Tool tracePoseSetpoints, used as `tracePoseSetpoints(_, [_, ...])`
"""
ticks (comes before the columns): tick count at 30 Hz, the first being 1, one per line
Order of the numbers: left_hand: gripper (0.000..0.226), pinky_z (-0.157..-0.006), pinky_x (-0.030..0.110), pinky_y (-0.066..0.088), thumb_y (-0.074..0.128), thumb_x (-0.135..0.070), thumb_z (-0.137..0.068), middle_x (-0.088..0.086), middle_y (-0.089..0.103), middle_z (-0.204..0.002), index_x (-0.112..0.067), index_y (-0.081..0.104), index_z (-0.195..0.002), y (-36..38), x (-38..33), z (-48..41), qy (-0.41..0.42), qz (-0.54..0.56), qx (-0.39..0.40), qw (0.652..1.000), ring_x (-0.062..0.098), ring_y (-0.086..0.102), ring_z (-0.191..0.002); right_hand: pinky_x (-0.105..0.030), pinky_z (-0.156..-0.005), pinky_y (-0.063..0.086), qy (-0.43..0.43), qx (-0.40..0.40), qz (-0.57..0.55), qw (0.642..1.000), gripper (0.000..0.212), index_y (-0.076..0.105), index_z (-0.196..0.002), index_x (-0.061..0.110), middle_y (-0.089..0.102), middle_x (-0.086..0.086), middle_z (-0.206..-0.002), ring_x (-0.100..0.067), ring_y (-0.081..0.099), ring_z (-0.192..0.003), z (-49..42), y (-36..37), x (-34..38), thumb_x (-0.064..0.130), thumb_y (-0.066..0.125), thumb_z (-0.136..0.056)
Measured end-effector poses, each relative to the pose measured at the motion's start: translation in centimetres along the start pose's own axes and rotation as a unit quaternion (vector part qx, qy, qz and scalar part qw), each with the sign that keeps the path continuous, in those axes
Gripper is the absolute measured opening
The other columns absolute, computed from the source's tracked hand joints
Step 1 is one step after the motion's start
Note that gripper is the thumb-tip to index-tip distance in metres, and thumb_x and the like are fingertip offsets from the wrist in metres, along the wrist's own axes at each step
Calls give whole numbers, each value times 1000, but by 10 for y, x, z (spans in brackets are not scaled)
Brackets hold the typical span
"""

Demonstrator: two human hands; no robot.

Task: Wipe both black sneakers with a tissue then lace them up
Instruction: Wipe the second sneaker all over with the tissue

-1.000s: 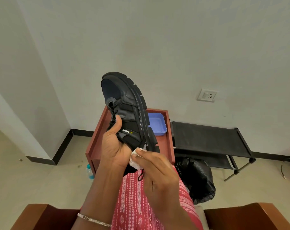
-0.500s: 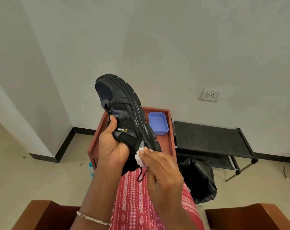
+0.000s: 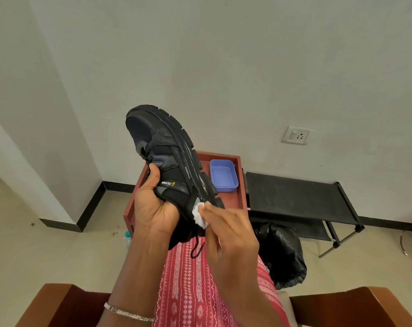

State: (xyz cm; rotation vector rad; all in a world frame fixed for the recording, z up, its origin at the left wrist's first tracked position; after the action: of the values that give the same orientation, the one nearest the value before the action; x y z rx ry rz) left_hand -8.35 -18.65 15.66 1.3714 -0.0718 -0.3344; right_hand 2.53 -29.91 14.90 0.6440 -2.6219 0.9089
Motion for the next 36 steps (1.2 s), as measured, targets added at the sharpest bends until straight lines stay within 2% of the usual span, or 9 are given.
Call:
tracePoseSetpoints(3, [27, -84, 65, 50, 52, -26, -101, 22, 69, -121, -4, 67, -108, 3, -3, -1, 19, -1, -9, 1000, 38, 68, -107, -12, -88, 47, -4, 15, 14, 1000, 27, 76, -109, 9, 74, 2, -107, -11, 62, -94, 4, -1, -2, 15, 55, -93])
tracePoseSetpoints(7, [36, -105, 60, 44, 54, -28, -99, 24, 64, -130, -1, 64, -120, 5, 5, 3, -28, 11, 0, 1000, 41, 61, -122, -11, -96, 41, -5, 11, 5, 1000, 25, 75, -109, 10, 73, 0, -107, -13, 63, -100, -30, 1, -5, 11, 55, -93])
tracePoseSetpoints(9, [44, -100, 59, 49, 56, -29, -96, 26, 63, -129, 2, 60, -128, 9, 12, 8, -49, 14, 11, 999, 42, 63, -119, -16, -98, 44, -6, 3, -2, 1000, 25, 75, -109, 9, 73, -2, -107, -16, 64, -103, -49, 5, -9, 8, 56, -92])
tracePoseSetpoints(13, [43, -83, 61, 54, 54, -29, -97, 30, 67, -119, 9, 68, -111, 11, 13, 12, -55, 12, 16, 998, 43, 70, -101, -22, -96, 49, -16, 0, -10, 1000, 30, 76, -107, 8, 74, -4, -107, -20, 68, -103, -62, 12, -13, 9, 50, -93])
tracePoseSetpoints(20, [63, -101, 65, 44, 61, -22, -89, 19, 58, -140, -11, 46, -149, -9, -10, -4, 27, -10, -13, 1000, 39, 58, -127, -21, -96, 50, -30, 41, -5, 999, 31, 77, -109, 9, 73, -1, -113, -17, 68, -102, -1, -8, -24, 9, 49, -93])
tracePoseSetpoints(25, [43, -97, 64, 47, 54, -23, -99, 19, 61, -136, -8, 55, -139, -5, -1, -3, 7, 3, -23, 1000, 38, 59, -126, -22, -95, 51, -23, 58, 10, 998, 30, 76, -110, 11, 73, 1, -113, -15, 67, -102, 2, -8, -30, 10, 53, -92])
tracePoseSetpoints(27, [40, -106, 61, 43, 53, -24, -100, 21, 62, -135, -6, 57, -135, -2, 6, -1, -5, -4, -29, 1000, 39, 59, -125, -25, -94, 52, -20, 52, 8, 998, 26, 76, -110, 11, 73, 0, -112, -16, 68, -102, -14, -3, -32, 9, 58, -92])
tracePoseSetpoints(31, [44, -112, 57, 38, 55, -25, -98, 24, 61, -135, -3, 56, -137, -1, 17, 1, -30, 5, -26, 999, 40, 58, -126, -27, -92, 54, -11, 25, -5, 1000, 28, 77, -108, 11, 75, -1, -109, -17, 70, -100, -43, 8, -34, -3, 71, -85])
tracePoseSetpoints(36, [47, -109, 61, 40, 54, -25, -99, 22, 59, -138, -5, 53, -142, -7, 2, -6, -11, 2, -21, 1000, 39, 56, -128, -25, -94, 52, -25, 44, -26, 998, 26, 76, -113, 12, 72, 1, -115, -15, 67, -104, -21, -2, -36, 7, 61, -91])
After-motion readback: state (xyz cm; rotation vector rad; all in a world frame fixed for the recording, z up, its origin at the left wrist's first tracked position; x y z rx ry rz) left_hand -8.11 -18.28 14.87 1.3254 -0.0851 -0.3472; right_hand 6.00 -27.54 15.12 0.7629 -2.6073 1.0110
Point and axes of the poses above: each hand's wrist, its own z-axis away from the middle knuckle, its own y-axis out of the palm, x = y × z, the point moved 3 cm from there along -z, towards the middle knuckle
